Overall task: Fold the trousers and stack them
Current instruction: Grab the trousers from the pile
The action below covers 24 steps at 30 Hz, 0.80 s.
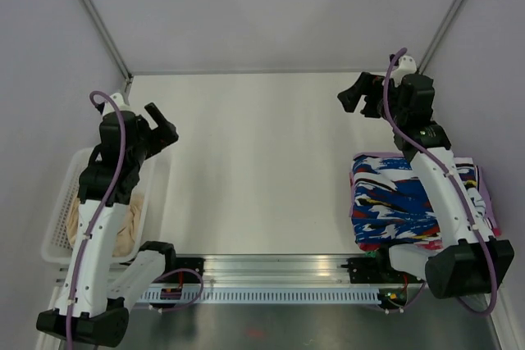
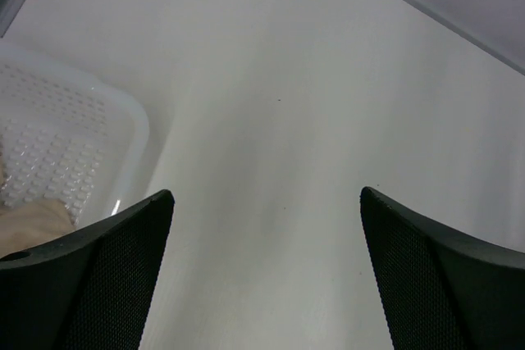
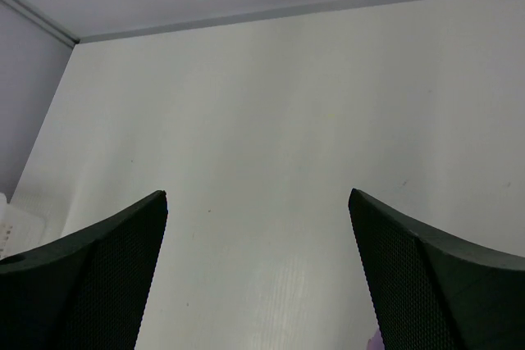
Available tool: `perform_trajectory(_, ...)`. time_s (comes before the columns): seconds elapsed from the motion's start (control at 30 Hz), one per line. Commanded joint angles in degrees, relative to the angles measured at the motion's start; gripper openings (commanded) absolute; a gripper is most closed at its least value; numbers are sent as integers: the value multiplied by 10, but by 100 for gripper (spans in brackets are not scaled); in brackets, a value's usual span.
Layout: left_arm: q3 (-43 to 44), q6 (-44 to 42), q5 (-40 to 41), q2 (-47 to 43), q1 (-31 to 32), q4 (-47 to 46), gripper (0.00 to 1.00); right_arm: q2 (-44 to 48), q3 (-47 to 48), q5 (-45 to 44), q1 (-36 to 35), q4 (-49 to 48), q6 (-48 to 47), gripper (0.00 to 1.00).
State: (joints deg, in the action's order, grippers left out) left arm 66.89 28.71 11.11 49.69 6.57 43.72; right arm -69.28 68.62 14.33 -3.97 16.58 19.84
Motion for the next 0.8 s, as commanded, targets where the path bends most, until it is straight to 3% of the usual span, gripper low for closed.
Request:
perform_trajectory(0.0,-1,61,81,-6,0,45,100,8,-53,40,-33,-49,18,98)
perform_trajectory(0.1,-18,89,105,-9,0,74,100,9,-103,50,-58,-89,41,98)
perform_trajectory(0.2,-22,201,196,14,-2,152,100,5,-120,37,-83,-100,41,98)
perform_trajectory(0.23,-14,260,237,44,-13,216,100,8,-127,33,-86,-104,41,98)
perform_trajectory(0.3,5,278,248,72,-37,244,100,12,-134,24,-90,-118,41,98)
perform_trajectory(0.5,-13,268,254,127,-234,236,100,-17,-108,25,-90,-84,14,98)
perform_trajectory(0.77,-93,305,232,146,-406,224,100,-69,-50,32,-90,-40,-4,98)
